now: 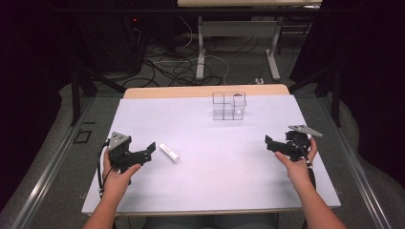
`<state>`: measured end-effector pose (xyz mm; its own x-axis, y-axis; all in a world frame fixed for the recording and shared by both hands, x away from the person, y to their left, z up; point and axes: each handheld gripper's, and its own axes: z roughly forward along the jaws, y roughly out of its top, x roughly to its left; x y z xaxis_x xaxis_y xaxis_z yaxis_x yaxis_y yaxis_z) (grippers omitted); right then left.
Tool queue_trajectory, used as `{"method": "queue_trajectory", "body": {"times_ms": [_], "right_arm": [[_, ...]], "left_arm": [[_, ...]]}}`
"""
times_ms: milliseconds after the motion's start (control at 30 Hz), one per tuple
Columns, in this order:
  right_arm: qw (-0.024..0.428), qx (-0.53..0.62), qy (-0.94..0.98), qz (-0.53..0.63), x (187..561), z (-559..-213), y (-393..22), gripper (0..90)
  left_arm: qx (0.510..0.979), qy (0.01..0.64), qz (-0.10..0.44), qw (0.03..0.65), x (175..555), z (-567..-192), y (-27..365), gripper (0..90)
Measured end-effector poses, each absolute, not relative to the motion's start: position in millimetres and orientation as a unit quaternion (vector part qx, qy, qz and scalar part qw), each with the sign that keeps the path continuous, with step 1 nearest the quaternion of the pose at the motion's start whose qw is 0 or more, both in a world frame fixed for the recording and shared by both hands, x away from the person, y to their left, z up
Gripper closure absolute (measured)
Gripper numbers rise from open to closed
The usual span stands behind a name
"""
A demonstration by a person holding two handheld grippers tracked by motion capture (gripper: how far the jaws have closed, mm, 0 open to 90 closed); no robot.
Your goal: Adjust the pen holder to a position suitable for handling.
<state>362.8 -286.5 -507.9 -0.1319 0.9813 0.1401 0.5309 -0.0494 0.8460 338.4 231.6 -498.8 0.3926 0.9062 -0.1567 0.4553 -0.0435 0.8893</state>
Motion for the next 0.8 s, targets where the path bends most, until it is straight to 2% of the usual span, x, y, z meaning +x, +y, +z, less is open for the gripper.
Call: {"method": "queue_trajectory", "body": {"times_ms": [267, 400, 800], "right_arm": [[0.282, 0.590, 0.638, 0.407, 370, -501, -279, 0.0], [0.267, 0.585, 0.646, 0.411, 376, -497, -271, 0.4], [0.247, 0.566, 0.678, 0.397, 403, -458, -248, 14.7]], "left_arm": [[0.677, 0.503, 0.239, 0.481, 338, -496, 232, 0.1], [0.674, 0.508, 0.242, 0.480, 337, -497, 233, 0.1], [0.668, 0.517, 0.236, 0.482, 335, -498, 237, 0.2]]}}
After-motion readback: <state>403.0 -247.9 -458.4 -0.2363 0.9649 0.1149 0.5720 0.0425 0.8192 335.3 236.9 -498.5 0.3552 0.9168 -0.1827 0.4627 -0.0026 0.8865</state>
